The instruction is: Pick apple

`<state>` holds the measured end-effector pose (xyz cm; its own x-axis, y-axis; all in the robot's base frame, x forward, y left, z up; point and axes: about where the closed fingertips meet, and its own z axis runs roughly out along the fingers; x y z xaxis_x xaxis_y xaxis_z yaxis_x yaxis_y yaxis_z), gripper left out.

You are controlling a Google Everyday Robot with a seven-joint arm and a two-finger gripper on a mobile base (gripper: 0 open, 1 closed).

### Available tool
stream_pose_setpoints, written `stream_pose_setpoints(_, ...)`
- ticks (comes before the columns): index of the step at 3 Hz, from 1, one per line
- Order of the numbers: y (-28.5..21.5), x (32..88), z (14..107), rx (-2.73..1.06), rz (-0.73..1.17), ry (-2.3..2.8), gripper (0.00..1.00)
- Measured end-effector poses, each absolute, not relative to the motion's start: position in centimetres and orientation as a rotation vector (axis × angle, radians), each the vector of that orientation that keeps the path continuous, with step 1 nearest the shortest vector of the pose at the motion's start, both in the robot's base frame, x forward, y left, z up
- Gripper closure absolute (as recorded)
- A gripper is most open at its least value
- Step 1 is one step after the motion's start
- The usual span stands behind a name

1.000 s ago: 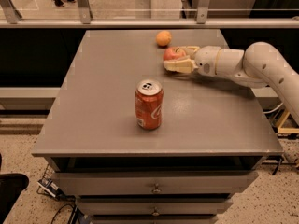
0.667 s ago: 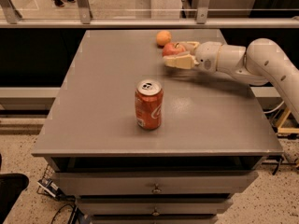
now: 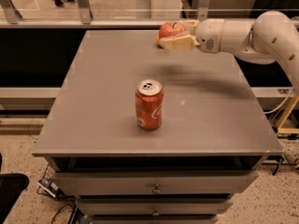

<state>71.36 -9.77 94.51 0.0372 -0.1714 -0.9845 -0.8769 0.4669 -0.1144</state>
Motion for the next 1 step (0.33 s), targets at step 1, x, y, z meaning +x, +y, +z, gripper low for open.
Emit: stream_pose_setpoints(1,-9.07,70.67,97.55,-1.037,0.68,1.418,1.0)
